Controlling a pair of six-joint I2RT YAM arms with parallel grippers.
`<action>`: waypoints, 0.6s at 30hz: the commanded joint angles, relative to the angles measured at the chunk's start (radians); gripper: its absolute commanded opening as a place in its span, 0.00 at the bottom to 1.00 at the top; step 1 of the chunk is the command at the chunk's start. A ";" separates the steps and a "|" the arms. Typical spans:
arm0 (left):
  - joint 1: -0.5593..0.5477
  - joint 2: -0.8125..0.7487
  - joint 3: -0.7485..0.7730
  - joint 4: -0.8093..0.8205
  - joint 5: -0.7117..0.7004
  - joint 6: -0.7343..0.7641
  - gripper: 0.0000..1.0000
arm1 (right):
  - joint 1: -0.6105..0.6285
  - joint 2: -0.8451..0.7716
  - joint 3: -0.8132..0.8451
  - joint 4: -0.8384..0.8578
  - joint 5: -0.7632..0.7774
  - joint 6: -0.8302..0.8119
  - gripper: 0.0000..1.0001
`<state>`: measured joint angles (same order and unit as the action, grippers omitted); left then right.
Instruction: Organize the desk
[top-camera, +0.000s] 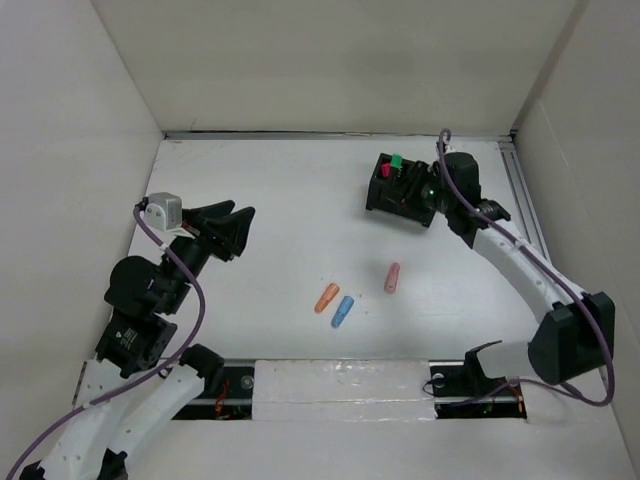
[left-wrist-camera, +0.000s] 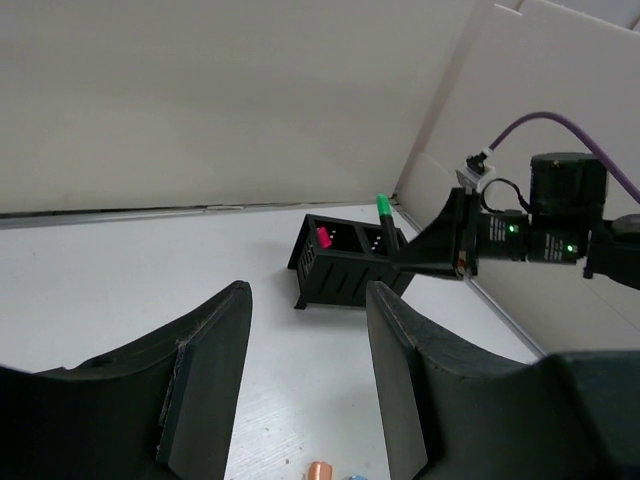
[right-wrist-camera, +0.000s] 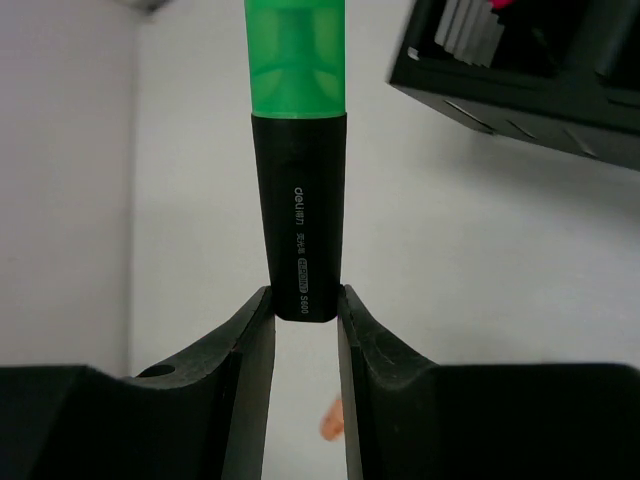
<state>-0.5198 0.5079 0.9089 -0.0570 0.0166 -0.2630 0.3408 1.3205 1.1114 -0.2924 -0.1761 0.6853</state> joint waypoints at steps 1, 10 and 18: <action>0.004 0.020 -0.010 0.034 -0.007 0.008 0.46 | -0.031 0.083 0.010 0.416 -0.344 0.196 0.11; 0.004 0.024 -0.008 0.031 -0.039 0.008 0.46 | -0.060 0.172 -0.076 0.867 -0.438 0.677 0.14; 0.004 0.020 -0.010 0.032 -0.037 0.007 0.46 | -0.080 0.132 -0.206 0.931 -0.332 0.783 0.17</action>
<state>-0.5198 0.5335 0.9073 -0.0574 -0.0120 -0.2630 0.2726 1.4792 0.9337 0.5159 -0.5339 1.3949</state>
